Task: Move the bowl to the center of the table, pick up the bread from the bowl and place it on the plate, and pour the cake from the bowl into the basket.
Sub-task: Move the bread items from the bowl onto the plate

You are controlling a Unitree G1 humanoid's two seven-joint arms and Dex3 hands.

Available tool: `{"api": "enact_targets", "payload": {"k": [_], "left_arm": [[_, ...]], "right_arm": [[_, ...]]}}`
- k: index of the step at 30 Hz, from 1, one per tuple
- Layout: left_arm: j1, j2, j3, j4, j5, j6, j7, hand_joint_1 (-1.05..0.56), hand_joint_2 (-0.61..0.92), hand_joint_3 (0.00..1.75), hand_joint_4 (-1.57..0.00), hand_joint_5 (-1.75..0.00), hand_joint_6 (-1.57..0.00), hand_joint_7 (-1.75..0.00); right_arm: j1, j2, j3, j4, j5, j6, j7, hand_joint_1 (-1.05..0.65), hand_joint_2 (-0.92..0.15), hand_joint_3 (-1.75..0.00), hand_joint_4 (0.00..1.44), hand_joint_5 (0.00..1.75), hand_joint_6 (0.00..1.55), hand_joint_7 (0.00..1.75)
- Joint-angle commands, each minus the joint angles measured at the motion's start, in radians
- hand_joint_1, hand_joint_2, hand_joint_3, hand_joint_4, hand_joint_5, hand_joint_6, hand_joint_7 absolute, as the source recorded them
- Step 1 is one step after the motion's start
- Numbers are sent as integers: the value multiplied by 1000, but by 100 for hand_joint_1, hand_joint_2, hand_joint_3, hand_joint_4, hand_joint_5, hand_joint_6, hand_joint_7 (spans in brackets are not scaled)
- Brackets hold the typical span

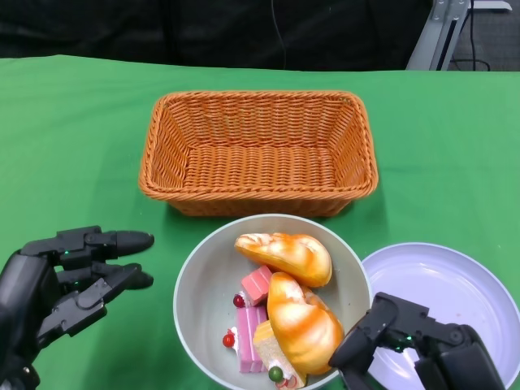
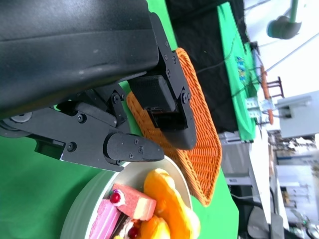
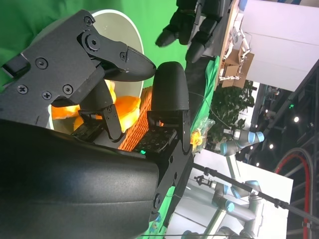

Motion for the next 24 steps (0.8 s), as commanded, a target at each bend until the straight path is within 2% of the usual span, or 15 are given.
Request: {"api": "enact_targets", "payload": {"k": [1,3,6,9,12,17,19,24], "left_arm": [[-11,15,10,27,1,-52,-15,-18,92,24,-77,-120,-95,-67],[-11,12,9,34,4,-69,-13,-18,92,25,-77,-123,-91,-76],[-8,6,4,27,4,-70,-5,-17,92,25,-75,-128,-86,-83],[-10,1,0,30,3,-75,-5,-16,92,27,-73,-131,-84,-87],[-13,-11,-3,33,6,-85,2,-16,92,27,-73,-135,-83,-90],[-19,-25,-8,44,16,-93,9,-17,92,27,-72,-138,-82,-92],[-22,-28,-9,51,15,-102,5,-17,92,26,-72,-139,-82,-92],[-24,-33,-12,59,29,-117,15,-17,92,26,-72,-139,-82,-92]], "right_arm": [[15,-22,-9,-68,0,64,15,-27,-50,-93,78,139,74,108],[14,-31,-8,-108,-16,109,24,-27,-54,-83,76,135,73,102],[7,-40,-9,-167,-75,180,28,-32,-76,-36,74,121,73,81],[-4,-42,0,-232,-158,267,31,-34,-87,-11,73,105,73,65],[-36,-37,21,-277,-242,339,34,-34,-89,-3,73,93,74,51],[-94,-36,58,-326,-432,451,39,-48,-90,0,71,72,77,28],[-114,-36,74,-343,-524,499,53,-56,-91,-1,68,68,75,23],[-166,-13,114,-360,-718,589,91,-62,-92,-1,64,69,74,14]]}}
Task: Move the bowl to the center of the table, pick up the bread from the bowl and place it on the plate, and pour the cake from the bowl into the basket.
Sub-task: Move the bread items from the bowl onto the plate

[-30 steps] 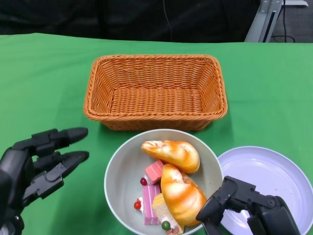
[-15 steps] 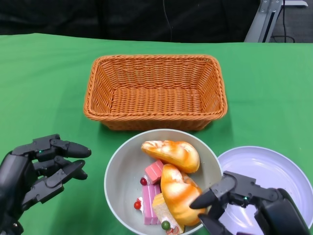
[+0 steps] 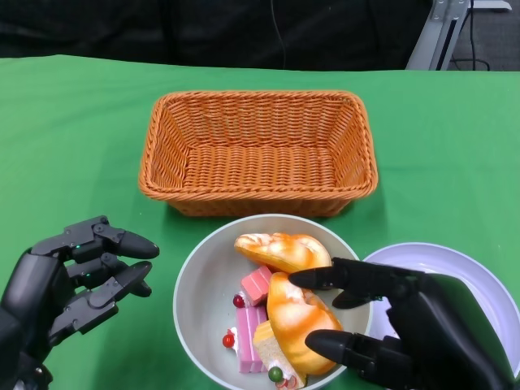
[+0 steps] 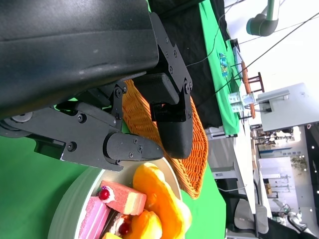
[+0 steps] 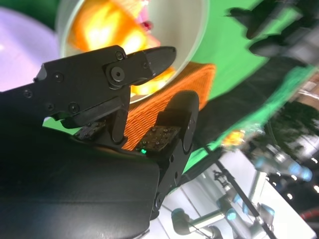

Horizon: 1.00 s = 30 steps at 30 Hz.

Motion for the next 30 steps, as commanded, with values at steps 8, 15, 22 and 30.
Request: {"api": "enact_targets", "payload": {"k": [8,15,22,30], "left_arm": [[-5,5,-1,30,8,-53,8,-17,92,26,-72,-140,-81,-93],[-3,11,-3,32,15,-62,6,-17,92,25,-72,-139,-82,-93],[-6,10,-5,48,27,-85,12,-17,92,26,-73,-138,-82,-95],[-5,10,-10,60,28,-104,5,-16,92,26,-74,-138,-82,-96]], "right_arm": [[-125,61,66,8,-341,123,73,-69,-90,0,51,87,70,2],[-195,123,89,63,-523,171,85,-73,-91,0,53,68,65,1],[-256,171,97,171,-582,207,69,-73,-92,-1,53,92,66,0],[-315,193,104,299,-573,247,25,-73,-92,-1,60,76,66,0]]}}
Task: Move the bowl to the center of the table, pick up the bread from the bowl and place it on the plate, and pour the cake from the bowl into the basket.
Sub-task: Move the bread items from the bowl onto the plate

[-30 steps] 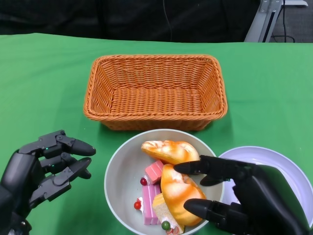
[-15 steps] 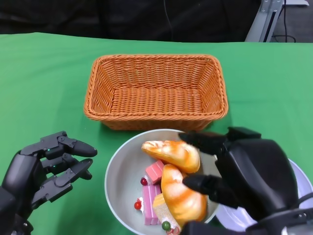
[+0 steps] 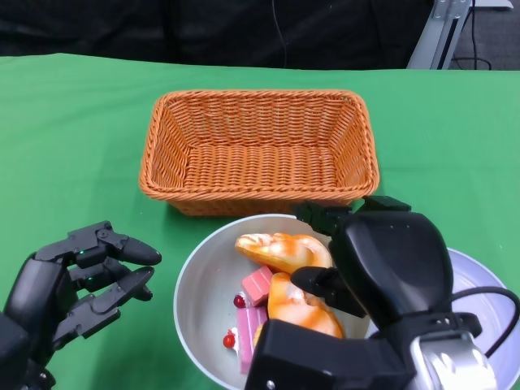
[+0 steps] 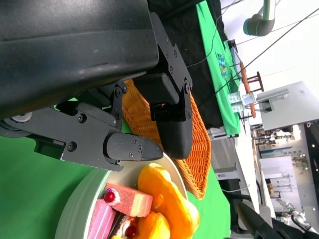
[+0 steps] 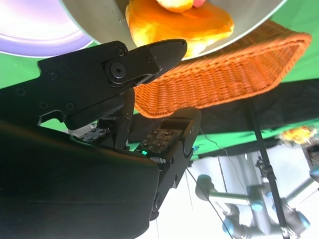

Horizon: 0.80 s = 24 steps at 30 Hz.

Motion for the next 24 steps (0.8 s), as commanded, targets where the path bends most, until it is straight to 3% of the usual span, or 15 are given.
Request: {"api": "enact_targets", "payload": {"k": [1,10,24], "left_arm": [[-3,10,0,9,8,-23,3,-16,92,26,-74,-138,-82,-96],[2,9,-9,2,17,-26,10,-17,92,26,-74,-139,-82,-97],[10,7,-20,-4,27,-31,9,-18,92,26,-73,-138,-81,-98]], "right_arm": [[-20,16,-1,28,5,26,-18,-73,-92,-1,60,75,66,0],[-49,16,19,61,10,64,48,-73,-92,-4,60,64,63,0],[-89,6,38,197,44,86,-14,-73,-92,-2,60,64,57,0]]}}
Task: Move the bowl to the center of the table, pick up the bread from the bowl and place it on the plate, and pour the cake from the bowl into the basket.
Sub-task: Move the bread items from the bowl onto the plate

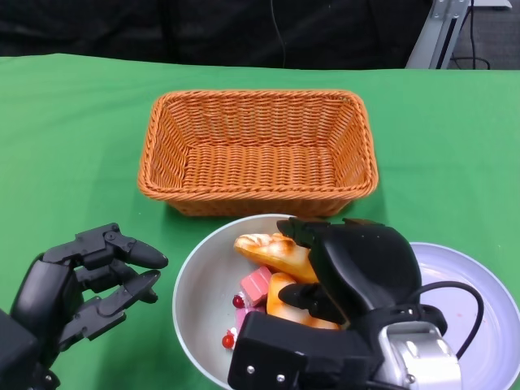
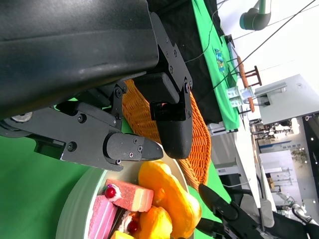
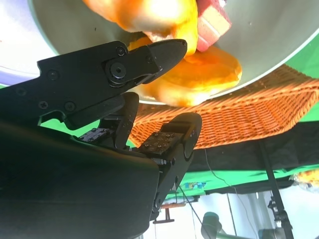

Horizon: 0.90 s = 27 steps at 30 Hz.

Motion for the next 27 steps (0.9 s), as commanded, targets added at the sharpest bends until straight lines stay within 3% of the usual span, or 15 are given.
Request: {"api": "enact_targets", "payload": {"k": [1,8,12,17,21,24,27], "left_arm": [[13,6,-4,-18,13,-2,13,-17,92,26,-73,-138,-81,-98],[28,4,-13,-37,23,-7,15,-15,92,27,-73,-138,-81,-98],[33,6,-17,-54,35,3,22,-14,92,27,-73,-139,-81,-98],[28,10,-17,-36,33,-20,12,-14,92,28,-73,-139,-81,-98],[28,8,-18,-38,28,-16,11,-13,92,29,-74,-139,-81,-99],[27,7,-18,-33,24,-19,8,-12,92,29,-74,-139,-81,-98],[27,7,-19,-34,26,-20,10,-13,92,29,-74,-139,-81,-98]], "right_arm": [[-28,-2,-2,37,4,19,-33,-73,-92,-2,61,64,57,0],[-69,-14,0,118,13,25,-123,-72,-92,-1,59,63,59,1],[-88,-14,4,136,10,36,-153,-72,-92,-4,50,84,58,0],[-104,-15,12,158,8,58,-161,-71,-92,-5,50,90,59,1],[-118,-17,16,172,20,76,-107,-70,-92,-9,49,86,60,1],[-126,-25,21,179,27,83,-57,-69,-92,-9,62,67,65,2],[-131,-34,27,179,29,89,-12,-70,-92,-10,67,65,69,3]]}}
